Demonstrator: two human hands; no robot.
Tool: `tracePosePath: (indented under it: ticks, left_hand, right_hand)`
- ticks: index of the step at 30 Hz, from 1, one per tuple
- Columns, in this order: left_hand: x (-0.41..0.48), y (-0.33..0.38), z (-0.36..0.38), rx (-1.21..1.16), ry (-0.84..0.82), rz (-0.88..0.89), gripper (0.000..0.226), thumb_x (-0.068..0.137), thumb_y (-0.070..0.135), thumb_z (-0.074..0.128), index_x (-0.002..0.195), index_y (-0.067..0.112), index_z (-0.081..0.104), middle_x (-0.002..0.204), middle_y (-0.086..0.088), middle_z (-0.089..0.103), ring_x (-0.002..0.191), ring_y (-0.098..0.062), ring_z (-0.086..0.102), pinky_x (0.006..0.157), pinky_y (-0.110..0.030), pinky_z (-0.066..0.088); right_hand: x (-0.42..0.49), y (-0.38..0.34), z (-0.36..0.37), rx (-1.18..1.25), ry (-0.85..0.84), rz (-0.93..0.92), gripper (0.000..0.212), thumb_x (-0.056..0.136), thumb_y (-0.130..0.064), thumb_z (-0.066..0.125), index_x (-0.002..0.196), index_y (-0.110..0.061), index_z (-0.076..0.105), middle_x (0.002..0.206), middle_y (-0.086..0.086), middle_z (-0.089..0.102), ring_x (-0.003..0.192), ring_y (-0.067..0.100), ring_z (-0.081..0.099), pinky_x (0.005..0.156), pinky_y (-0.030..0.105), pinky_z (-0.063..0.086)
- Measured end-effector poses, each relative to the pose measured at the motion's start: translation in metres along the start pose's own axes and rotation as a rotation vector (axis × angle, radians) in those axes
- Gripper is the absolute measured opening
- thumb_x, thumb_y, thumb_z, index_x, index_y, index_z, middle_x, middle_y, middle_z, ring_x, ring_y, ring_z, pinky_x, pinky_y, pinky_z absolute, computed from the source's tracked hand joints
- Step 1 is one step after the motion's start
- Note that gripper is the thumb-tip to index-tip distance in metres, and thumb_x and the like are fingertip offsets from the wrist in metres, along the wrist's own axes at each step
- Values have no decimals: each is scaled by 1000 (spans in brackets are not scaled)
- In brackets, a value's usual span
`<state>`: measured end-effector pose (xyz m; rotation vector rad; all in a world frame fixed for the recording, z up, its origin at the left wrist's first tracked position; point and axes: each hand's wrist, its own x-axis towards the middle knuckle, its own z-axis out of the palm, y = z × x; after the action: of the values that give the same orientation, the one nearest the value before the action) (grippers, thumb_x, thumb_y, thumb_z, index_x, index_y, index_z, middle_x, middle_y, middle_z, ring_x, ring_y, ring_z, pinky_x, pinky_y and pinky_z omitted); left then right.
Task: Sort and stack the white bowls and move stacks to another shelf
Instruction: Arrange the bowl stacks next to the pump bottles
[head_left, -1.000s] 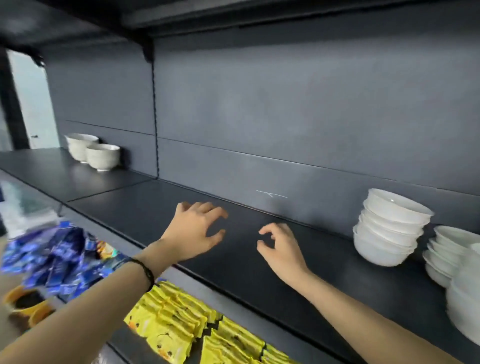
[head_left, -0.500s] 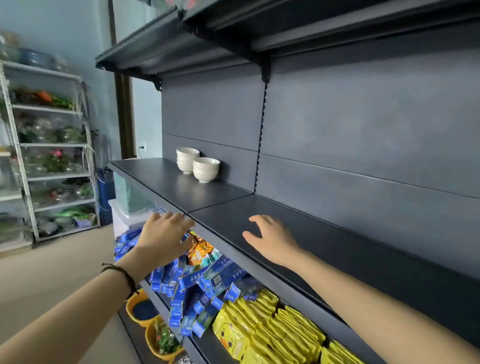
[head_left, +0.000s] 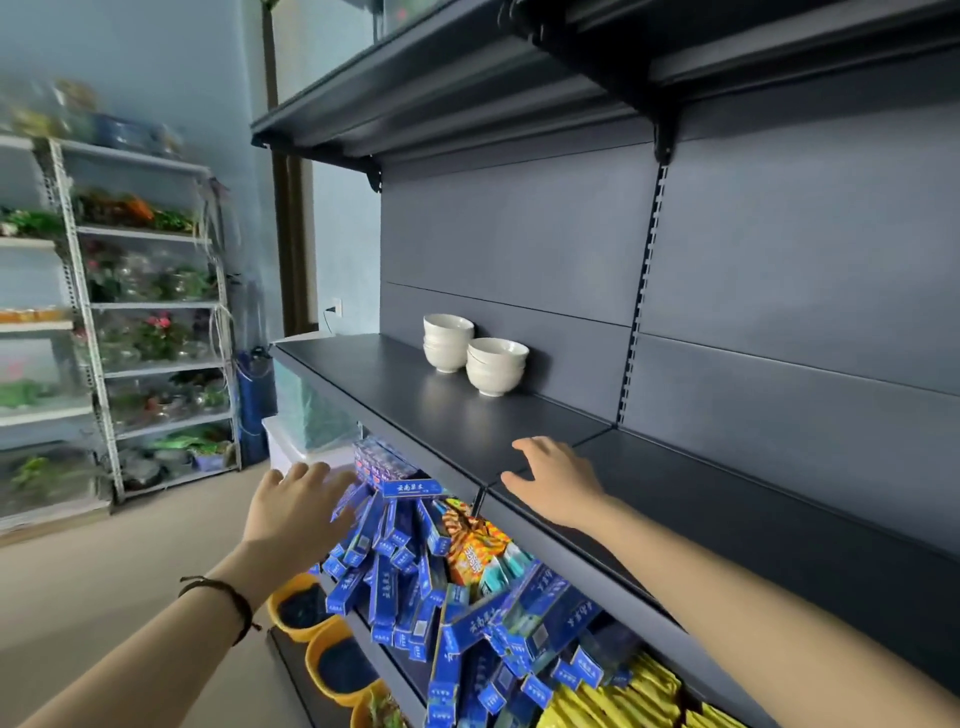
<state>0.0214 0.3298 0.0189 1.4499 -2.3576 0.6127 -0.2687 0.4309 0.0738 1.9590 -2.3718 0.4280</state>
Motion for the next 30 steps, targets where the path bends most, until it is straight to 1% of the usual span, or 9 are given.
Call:
tracePosePath:
  ticks: [3,5,11,15,18,21,24,27,30]
  left_hand:
    - [33,-10,16,-17,65,15,33,66,40,80,94,23,75,87,-6,73,76,-29,70,67,-39,54]
    - [60,-13,23,-21,98,27,33,73,45,61,94,24,75,87,-4,73,77,-29,70,66,-39,54]
    - [166,-9,42,-155,93,111,54,80,52,35,115,28,68,112,-2,70,103,-28,65,86,-39,48]
    - [236,5,68,-186,16,102,59,84,57,28,136,36,48,136,6,54,127,-21,49,99,-34,36]
    - [276,21,87,-280,-12,114,59,88,60,34,141,35,41,143,6,47,134,-19,40,103,-34,32]
    - [303,39,106,-497,-99,146,62,92,59,45,146,31,33,150,4,40,139,-20,35,111,-36,30]
    - [327,58,118,-972,-260,143,72,90,58,53,150,29,26,154,4,34,141,-17,32,114,-38,29]
    - [354,77,128,-1475,-395,52,81,88,53,60,152,22,20,155,1,30,141,-15,32,113,-31,29]
    - [378,90,140,-1697,-483,44,107,72,67,65,154,26,9,155,0,31,140,-12,34,113,-30,29]
  right_hand:
    - [41,-3,12,58,6,48,57,98,-48,45,148,-20,36,155,2,37,140,27,36,110,47,36]
    - [70,-2,23,76,13,74,59,98,-48,46,149,-20,34,156,3,36,140,28,37,110,47,37]
    - [163,27,42,23,68,187,66,97,-54,44,148,-14,30,154,8,38,140,30,38,106,45,37]
    - [224,54,45,233,96,304,91,91,-64,47,155,-9,14,159,12,29,145,32,31,112,44,33]
    - [260,62,50,499,156,276,99,89,-59,57,157,-8,5,163,11,18,149,28,23,119,40,27]
    - [286,60,57,734,238,218,95,90,-46,65,156,-12,5,162,3,19,148,20,23,117,32,27]
    - [310,56,62,870,326,201,89,93,-38,62,156,-17,3,161,-1,16,147,12,20,111,22,21]
    - [331,50,66,1049,404,292,83,96,-42,56,156,-27,1,163,-6,11,146,8,20,105,20,20]
    - [344,46,77,1110,462,308,83,94,-41,59,154,-34,1,160,-9,16,142,9,28,103,22,25]
